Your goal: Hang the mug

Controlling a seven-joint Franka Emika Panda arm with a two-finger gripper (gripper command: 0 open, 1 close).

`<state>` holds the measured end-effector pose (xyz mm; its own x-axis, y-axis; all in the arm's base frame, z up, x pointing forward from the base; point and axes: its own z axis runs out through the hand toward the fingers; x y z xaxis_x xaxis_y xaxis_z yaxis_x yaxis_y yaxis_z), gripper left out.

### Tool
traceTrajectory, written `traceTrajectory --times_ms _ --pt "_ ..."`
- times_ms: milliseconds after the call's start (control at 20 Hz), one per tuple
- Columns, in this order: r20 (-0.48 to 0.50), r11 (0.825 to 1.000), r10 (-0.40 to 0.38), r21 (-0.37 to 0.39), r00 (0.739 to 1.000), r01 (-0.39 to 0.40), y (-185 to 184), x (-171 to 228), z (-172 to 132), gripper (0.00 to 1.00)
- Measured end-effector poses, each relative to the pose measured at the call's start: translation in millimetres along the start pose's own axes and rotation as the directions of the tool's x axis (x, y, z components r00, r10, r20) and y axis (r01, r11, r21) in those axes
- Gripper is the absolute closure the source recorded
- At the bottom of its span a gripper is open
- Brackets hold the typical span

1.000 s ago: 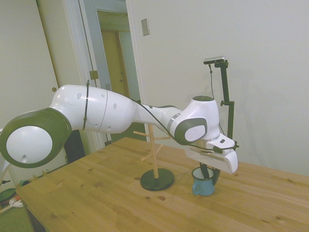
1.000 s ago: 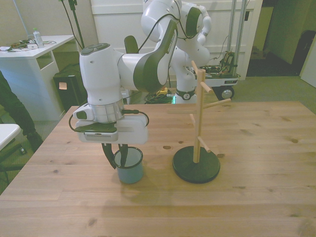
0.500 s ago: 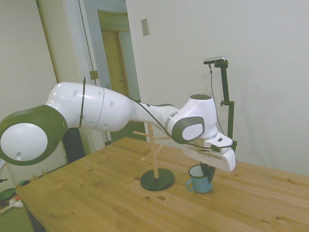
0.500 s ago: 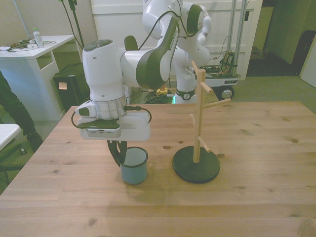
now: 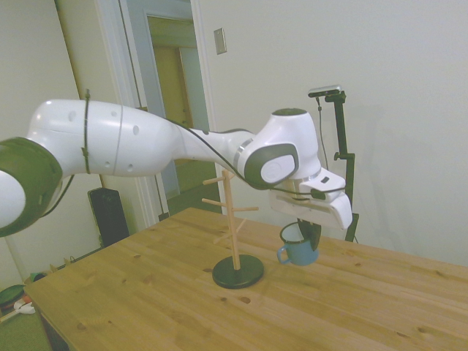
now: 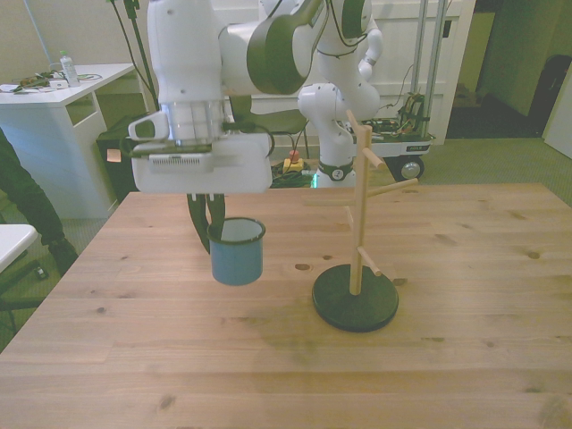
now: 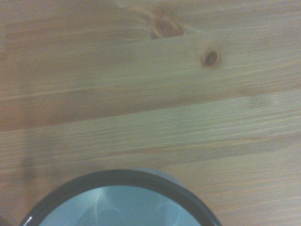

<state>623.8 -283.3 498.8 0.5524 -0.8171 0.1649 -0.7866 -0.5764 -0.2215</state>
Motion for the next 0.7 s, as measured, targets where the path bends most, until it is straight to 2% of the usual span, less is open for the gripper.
traceTrajectory --times_ms 250,700 --pt "-0.014 1.000 -0.014 0.026 1.000 0.014 -7 -6 -40 1.00" --pt "-0.030 0.997 -0.052 0.054 0.998 0.054 -55 -22 -82 1.00"
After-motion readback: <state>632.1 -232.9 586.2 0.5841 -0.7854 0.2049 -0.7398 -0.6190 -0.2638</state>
